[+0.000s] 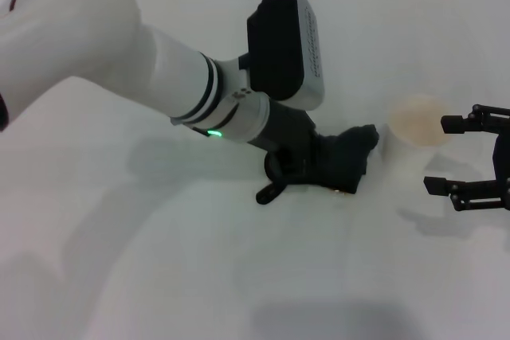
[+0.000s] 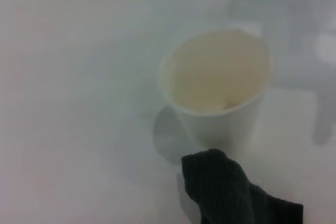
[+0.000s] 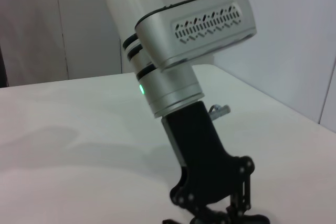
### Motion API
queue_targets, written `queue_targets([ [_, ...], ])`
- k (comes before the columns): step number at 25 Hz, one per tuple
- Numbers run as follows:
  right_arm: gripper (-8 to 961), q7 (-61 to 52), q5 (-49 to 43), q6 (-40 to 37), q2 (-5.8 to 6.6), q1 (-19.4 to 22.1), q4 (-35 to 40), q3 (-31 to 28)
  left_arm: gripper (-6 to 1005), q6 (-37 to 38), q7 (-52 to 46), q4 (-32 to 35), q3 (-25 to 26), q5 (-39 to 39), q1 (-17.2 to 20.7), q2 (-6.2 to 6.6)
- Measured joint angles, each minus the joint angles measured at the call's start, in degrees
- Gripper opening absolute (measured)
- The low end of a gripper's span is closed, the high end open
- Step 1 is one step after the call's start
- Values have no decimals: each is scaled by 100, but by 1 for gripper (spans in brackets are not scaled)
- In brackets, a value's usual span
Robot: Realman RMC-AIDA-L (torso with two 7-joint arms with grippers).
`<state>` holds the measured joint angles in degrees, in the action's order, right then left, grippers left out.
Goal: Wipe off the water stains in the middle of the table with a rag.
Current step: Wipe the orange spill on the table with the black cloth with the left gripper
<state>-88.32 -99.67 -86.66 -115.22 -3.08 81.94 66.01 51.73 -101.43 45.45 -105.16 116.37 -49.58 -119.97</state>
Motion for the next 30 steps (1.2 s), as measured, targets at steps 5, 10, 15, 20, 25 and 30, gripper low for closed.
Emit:
queue_targets([
  [5, 858, -9, -2, 0, 0, 0, 0, 0, 67, 52, -4, 45, -256, -184, 67, -1],
  [10, 858, -14, 0, 0, 0, 0, 2, 0, 67, 104, -6, 96, -460, -300, 99, 0],
  [15, 858, -19, 1, 0, 0, 0, 9, 0, 66, 154, -8, 147, -541, -363, 131, 0],
  [20, 858, -19, 1, 0, 0, 0, 15, 0, 66, 144, -9, 177, -511, -360, 203, 15],
  [25, 858, -19, 1, 0, 0, 0, 16, 0, 66, 103, -33, 153, -393, -235, 220, 45],
  [30, 858, -19, 1, -3, 0, 0, 16, 7, 66, 104, -62, 129, -27, 125, 275, 45],
])
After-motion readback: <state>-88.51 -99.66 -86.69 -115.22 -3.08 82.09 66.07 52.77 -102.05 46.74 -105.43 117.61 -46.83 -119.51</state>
